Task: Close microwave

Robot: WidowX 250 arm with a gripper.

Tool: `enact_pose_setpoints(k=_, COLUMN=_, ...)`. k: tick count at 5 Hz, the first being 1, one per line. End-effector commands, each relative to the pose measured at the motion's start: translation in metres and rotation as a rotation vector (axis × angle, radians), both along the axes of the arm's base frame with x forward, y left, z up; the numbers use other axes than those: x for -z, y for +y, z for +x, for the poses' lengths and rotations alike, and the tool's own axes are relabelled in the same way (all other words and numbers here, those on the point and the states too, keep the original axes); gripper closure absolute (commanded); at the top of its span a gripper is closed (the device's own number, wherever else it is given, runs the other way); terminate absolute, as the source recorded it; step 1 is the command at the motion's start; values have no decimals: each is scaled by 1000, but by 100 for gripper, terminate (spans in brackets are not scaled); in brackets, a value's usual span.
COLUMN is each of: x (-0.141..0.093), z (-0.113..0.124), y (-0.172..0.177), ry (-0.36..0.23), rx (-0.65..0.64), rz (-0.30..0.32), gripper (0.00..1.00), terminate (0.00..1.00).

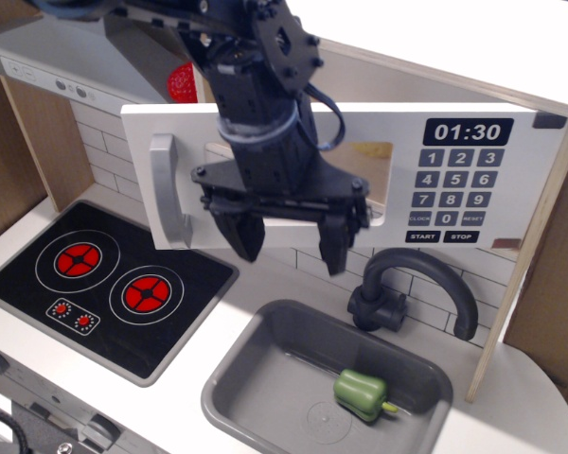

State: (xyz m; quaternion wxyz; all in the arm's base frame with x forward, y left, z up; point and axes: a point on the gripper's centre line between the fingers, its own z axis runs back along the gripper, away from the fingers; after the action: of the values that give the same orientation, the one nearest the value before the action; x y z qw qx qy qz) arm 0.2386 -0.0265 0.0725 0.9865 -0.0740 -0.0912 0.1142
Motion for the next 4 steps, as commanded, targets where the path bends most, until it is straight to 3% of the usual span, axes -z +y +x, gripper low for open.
enact_pose_setpoints(k=1, x=0, z=36, y=12, ry=-94, rx=-16, rz=2, gripper=0, terminate=0)
enact_pose_setpoints(k=2, x=5, z=46, y=17, ry=-134, rx=13, rz=32, gripper=0, terminate=0)
enact_pose_setpoints(k=4, x=0, z=71, y=24, ry=-274, rx=49, rz=91, gripper=0, terminate=0)
